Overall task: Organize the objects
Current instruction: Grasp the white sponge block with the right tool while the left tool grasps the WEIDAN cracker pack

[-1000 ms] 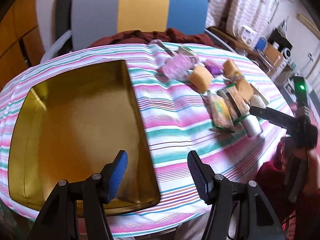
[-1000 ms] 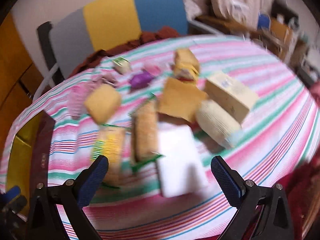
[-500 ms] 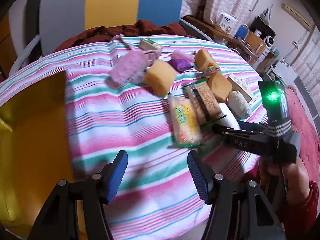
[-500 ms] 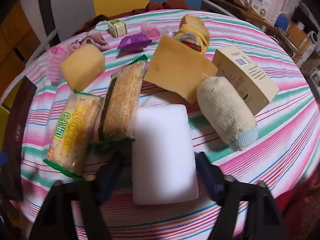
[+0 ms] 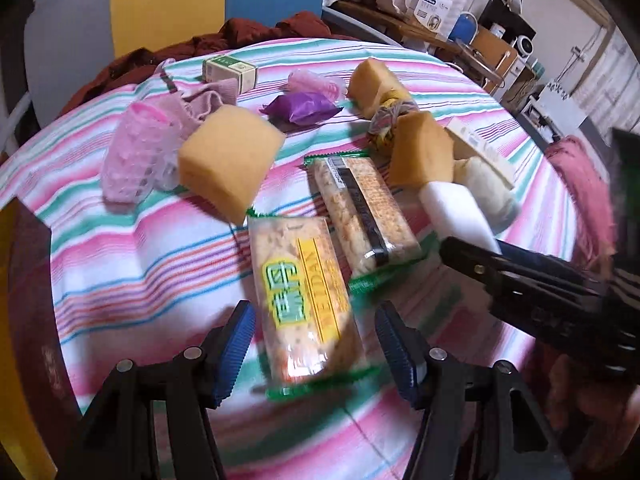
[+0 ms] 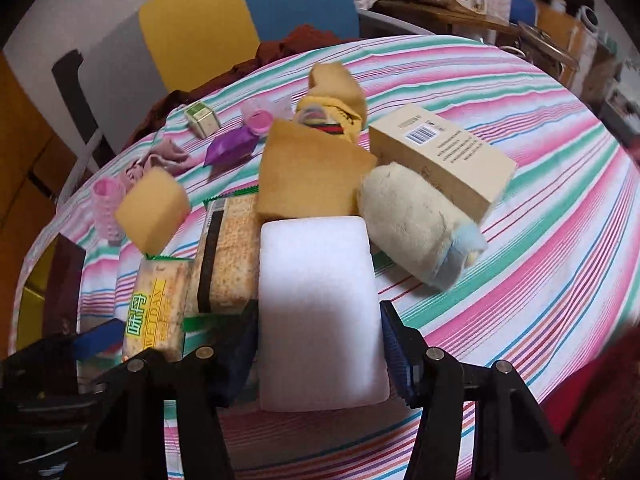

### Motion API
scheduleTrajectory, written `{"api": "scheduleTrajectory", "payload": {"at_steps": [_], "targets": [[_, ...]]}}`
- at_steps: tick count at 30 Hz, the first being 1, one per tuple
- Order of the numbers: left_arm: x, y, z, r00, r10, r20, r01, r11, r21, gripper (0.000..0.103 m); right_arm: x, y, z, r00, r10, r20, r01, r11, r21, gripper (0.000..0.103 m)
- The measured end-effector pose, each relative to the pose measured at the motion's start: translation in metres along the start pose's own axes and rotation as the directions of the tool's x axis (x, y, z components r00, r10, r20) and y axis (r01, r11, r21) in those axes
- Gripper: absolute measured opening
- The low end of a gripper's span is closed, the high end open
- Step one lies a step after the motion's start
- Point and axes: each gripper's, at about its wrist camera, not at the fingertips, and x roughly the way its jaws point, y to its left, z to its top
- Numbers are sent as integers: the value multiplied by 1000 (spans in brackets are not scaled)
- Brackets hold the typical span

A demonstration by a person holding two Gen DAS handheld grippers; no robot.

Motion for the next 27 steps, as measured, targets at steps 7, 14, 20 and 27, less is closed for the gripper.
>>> {"api": "scheduleTrajectory", "payload": {"at_steps": [7,14,20,27], "targets": [[10,-2,-9,994,92,62,-95,994,53,66,5,5,5,999,42,11,-42,999,-6,58],[22,18,-9,987,158,35,-156,987,-48,103,12,15,9,996,86,16,-85,996,-17,58],[16,30,-18,986,144,79,-141,989,-46,102,13,16,9,993,115,12,-114,993,-12,58],[1,27,-37,973,146,179,-150,989,4,70,13,20,8,991,131,15,-131,991,-22,58]]}}
